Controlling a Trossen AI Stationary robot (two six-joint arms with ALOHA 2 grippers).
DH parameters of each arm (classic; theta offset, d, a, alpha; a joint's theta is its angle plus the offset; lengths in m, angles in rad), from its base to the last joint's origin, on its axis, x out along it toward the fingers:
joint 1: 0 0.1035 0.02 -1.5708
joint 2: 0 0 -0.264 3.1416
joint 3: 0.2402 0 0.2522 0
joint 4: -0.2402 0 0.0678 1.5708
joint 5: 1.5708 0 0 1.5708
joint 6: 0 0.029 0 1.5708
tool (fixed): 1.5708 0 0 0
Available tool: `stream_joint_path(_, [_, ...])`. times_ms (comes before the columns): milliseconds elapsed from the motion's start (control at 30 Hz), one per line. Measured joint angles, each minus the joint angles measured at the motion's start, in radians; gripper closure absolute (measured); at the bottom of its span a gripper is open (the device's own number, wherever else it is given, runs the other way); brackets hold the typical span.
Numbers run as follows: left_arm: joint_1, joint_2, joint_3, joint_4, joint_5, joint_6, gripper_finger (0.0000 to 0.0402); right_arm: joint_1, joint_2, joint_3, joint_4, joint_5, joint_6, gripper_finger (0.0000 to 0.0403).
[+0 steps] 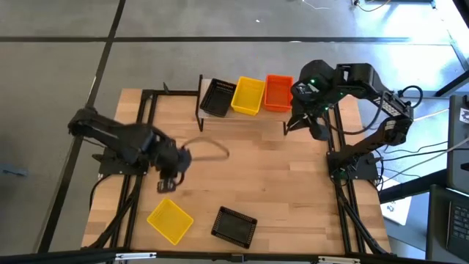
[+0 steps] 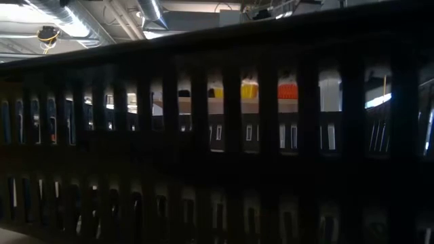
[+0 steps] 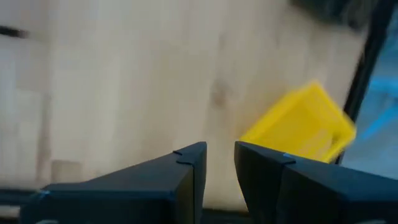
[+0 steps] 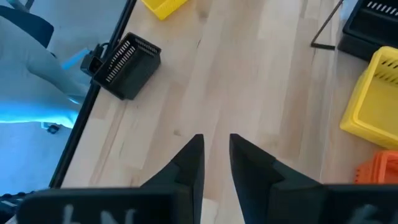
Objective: Stack baskets on shelf by color
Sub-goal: Stack the yellow basket on the yellow baskets on the shelf
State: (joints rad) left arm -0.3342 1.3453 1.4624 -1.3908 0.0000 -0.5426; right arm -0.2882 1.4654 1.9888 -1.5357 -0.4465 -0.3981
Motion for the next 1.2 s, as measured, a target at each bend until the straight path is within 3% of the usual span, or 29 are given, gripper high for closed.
stream_joint_path(333, [-0.195, 0.001, -0.231, 0.275, 0.025, 0.074, 0.0327, 0.0, -0.001, 0.0, -0.001, -0.138, -0.003, 0.033])
stream_joint_path(567, [-0.283, 0.001, -0.385, 0.507, 0.047, 0.102, 0.0327, 0.0, -0.001, 0.0, -0.002, -0.14, -0.003, 0.033])
stream_joint_path(1200, [-0.317, 0.001, -0.609, 0.71, 0.038, 0.109, 0.0327, 0.0, -0.001, 0.0, -0.002, -0.141, -0.003, 0.033])
